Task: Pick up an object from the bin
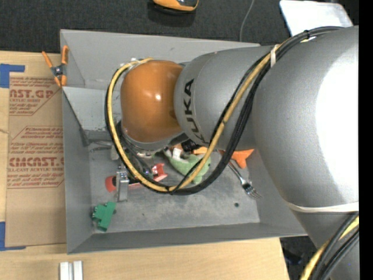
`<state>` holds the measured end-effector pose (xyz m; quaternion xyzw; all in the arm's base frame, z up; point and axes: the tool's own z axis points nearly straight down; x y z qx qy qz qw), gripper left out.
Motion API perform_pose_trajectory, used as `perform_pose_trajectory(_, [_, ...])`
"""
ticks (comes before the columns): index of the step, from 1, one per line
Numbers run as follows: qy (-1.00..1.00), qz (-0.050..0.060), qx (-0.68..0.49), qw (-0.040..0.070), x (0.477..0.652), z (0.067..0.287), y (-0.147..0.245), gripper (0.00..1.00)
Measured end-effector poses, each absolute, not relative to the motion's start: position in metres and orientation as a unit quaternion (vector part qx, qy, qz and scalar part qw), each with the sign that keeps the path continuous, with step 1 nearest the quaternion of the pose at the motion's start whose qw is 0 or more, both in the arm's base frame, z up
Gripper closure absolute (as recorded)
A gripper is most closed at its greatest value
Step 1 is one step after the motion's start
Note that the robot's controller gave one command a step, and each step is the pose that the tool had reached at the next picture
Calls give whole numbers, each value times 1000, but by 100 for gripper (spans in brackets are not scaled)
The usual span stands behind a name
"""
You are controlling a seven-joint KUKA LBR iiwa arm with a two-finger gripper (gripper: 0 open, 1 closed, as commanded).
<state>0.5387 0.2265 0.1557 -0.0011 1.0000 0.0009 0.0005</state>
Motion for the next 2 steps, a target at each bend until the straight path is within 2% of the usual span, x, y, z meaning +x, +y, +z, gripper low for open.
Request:
perform_pose_trajectory(1, [999,0,-37,-1,540,67,153,0])
perform_pose_trajectory(2, [998,3,-69,10,549,137,118,0])
